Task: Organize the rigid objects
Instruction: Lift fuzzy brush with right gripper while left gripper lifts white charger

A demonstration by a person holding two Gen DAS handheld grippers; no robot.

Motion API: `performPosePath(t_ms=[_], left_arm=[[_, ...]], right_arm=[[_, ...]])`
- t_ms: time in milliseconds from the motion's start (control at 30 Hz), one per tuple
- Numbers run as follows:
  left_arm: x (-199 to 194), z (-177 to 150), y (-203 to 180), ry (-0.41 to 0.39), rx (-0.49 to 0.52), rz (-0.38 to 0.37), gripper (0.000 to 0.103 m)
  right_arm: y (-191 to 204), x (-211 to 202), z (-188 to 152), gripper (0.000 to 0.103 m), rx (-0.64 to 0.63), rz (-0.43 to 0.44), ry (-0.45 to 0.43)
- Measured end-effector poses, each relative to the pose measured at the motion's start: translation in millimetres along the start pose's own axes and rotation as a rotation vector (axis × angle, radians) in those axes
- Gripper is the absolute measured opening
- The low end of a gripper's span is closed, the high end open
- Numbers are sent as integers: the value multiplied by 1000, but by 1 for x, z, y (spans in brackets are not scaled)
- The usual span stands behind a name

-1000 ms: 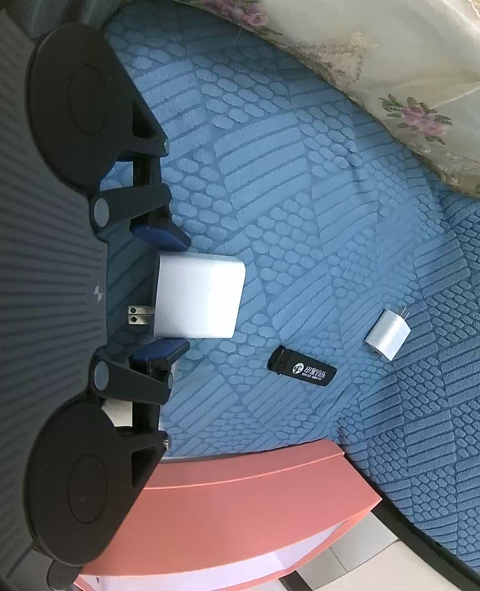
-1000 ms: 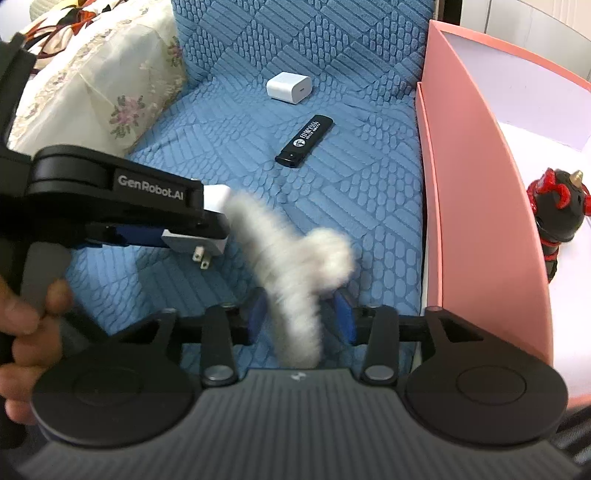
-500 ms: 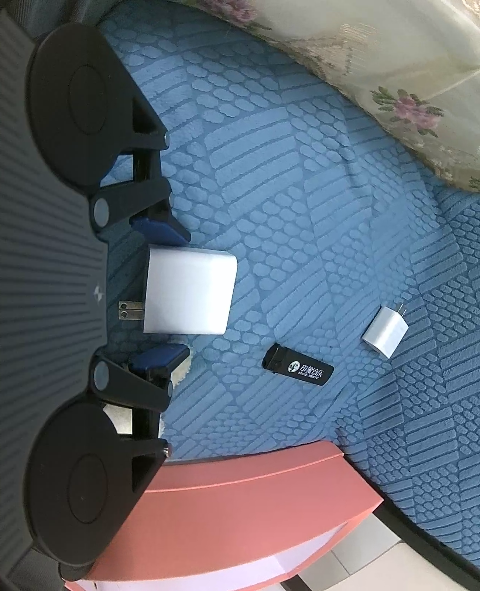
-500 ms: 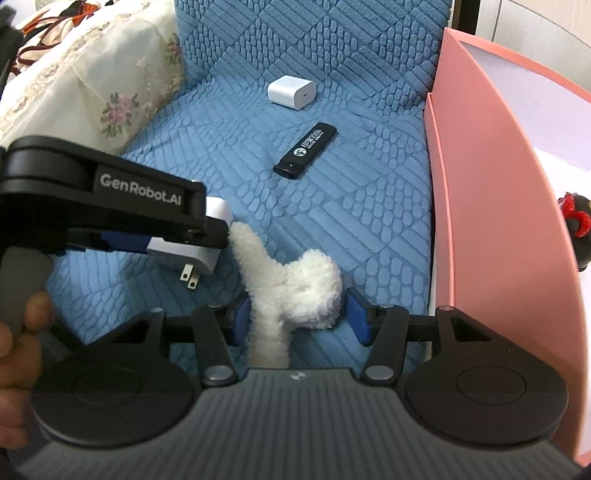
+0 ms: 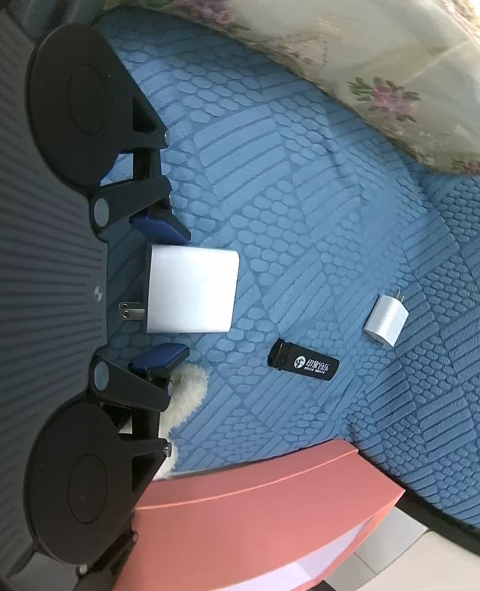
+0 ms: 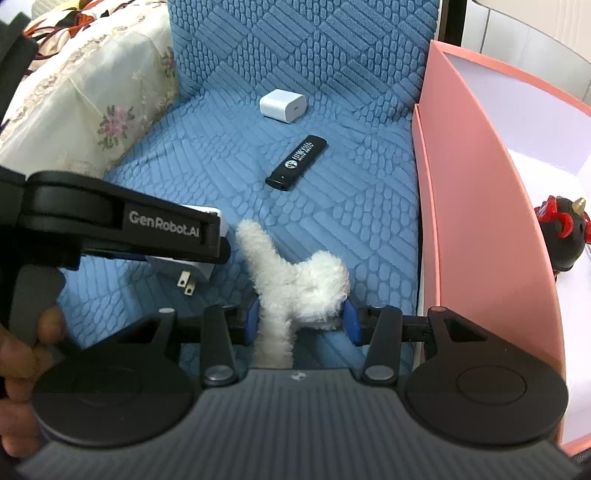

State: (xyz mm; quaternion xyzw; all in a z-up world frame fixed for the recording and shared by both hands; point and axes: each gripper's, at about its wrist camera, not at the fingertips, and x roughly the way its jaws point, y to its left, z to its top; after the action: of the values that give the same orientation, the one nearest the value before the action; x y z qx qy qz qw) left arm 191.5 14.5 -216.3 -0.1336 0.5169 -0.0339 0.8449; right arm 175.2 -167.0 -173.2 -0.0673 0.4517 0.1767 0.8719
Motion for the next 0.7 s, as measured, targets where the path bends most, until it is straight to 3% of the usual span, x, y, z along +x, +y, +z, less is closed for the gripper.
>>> performPosePath(t_ms=[67, 200, 700], left_arm=[[0, 0, -2, -13, 15, 29, 58], [-1, 1, -3, -10, 17, 35, 58], [-37, -7, 2, -24, -51, -49, 58]], right_arm=[[-1, -1, 0, 48, 2, -1, -4], [0, 0, -1, 48, 25, -4, 7], [-2, -37, 16, 48, 3, 37, -31]])
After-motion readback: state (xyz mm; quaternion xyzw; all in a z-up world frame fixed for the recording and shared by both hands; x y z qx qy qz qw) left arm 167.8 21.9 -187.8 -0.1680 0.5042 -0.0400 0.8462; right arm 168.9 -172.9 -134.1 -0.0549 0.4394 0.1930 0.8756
